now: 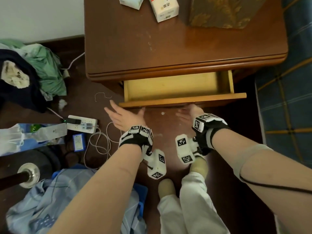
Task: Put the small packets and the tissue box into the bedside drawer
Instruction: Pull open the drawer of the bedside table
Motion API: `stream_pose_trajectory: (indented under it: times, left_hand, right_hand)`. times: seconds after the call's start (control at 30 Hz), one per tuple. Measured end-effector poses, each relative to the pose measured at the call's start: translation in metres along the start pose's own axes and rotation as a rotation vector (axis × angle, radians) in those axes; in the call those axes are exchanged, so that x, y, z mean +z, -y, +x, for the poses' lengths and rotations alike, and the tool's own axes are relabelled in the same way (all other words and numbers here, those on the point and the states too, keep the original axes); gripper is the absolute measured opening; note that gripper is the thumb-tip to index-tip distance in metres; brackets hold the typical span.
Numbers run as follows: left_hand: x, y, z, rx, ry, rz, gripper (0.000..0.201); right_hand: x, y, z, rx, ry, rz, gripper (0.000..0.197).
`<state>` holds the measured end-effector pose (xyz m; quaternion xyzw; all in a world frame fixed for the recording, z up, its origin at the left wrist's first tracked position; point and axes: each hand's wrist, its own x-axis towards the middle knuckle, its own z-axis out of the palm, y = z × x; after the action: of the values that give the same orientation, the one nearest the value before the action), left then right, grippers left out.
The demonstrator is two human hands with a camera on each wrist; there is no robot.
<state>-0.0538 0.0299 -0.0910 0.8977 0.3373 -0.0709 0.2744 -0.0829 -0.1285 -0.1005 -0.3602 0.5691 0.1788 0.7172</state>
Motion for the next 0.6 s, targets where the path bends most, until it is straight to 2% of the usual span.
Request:
stream_pose_trajectory:
  times: [0.07,0.17,0.23,0.27,0.3,0.37,0.47,0.6]
  left_hand:
    - [-0.013,0.004,-0.003,0.180,0.029,0.108,0.090]
    - [-0.026,-0.009,0.001,0.574,0.268,0.383,0.049]
    - [-0.029,-0.019,0.005,0.729,0.417,0.517,0.042]
    - [-0.030,-0.023,0.006,0.757,0.457,0.553,0.042]
    - [-0.031,-0.026,0.008,0.765,0.475,0.565,0.044]
    - [-0.033,-0.027,0.011,0.754,0.495,0.554,0.047]
    - [-0.033,-0.022,0.008,0.687,0.520,0.557,0.050]
    - [-0.043,-0.003,-0.007,0.616,0.605,0.586,0.047]
  right_hand:
    - [-0.009,0.000,-0.024,-0.174,-0.050,-0.552,0.030]
    - [-0.023,0.012,-0.056,-0.619,-0.086,-1.291,0.032]
    - [-0.032,0.021,-0.059,-0.905,-0.125,-1.514,0.022]
    - [-0.037,0.023,-0.055,-0.991,-0.132,-1.569,0.026]
    - [-0.041,0.025,-0.049,-1.021,-0.144,-1.620,0.034]
    - [-0.049,0.025,-0.040,-0.961,-0.188,-1.703,0.042]
    - [-0.054,0.022,-0.038,-0.898,-0.254,-1.667,0.041]
    - [-0.059,0.007,-0.057,-0.777,-0.254,-1.605,0.039]
